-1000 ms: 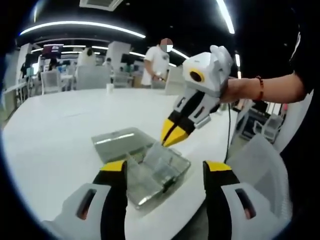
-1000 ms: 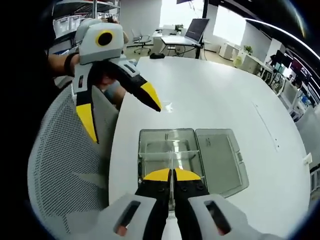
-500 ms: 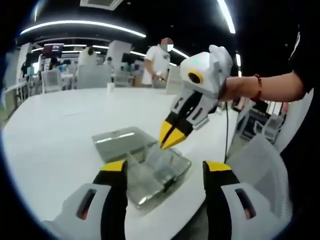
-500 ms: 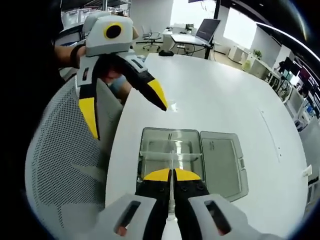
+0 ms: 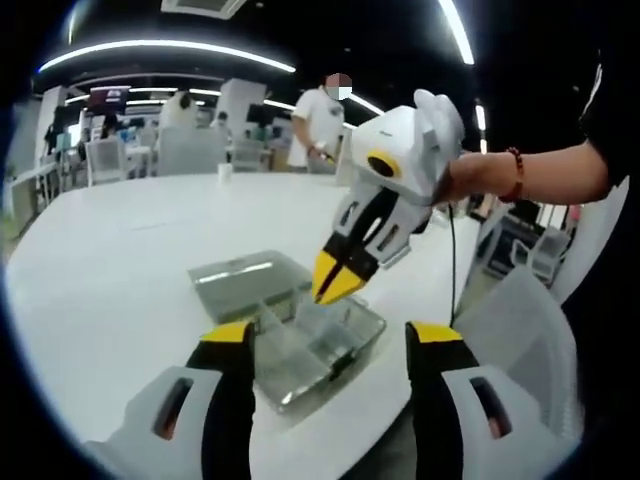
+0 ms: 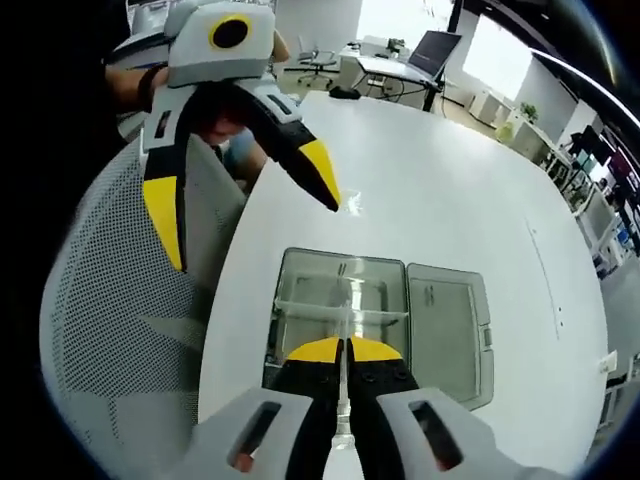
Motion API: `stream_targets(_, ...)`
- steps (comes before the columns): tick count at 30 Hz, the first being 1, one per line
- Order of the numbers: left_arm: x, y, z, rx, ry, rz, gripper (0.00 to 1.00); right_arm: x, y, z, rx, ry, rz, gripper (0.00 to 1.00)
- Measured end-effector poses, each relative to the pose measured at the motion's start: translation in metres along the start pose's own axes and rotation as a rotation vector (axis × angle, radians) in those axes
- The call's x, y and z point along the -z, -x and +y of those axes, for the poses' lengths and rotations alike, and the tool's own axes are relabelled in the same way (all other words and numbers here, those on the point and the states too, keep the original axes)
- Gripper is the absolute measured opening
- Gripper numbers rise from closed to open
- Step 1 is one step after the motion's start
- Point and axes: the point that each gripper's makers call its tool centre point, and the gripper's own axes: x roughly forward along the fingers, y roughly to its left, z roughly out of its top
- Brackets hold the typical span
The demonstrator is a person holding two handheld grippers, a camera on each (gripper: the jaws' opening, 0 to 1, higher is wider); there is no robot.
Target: Insert the divider into the dual guide fixture by aligning both edges with the guide slots and pushing it downward to the bottom, including one-sided entry, uneven engagement, binding, and posture correction.
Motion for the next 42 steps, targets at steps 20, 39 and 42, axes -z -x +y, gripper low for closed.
stream_targets(20, 0.008, 0.004, 0.012, -0.058, -0.007, 0.066, 0.60, 0.007, -0.013, 0.001, 0.029, 0.003, 0.057, 0.00)
stream_targets(39, 0.021, 0.013, 0.027, -0.115, 0.016, 0.112, 0.59, 0.013, -0.025, 0.005, 0.028, 0.004, 0.105, 0.00)
stream_targets(42, 0.022, 0.013, 0.028, -0.119, 0.021, 0.116, 0.59, 0.013, -0.025, 0.006, 0.025, 0.004, 0.108, 0.00)
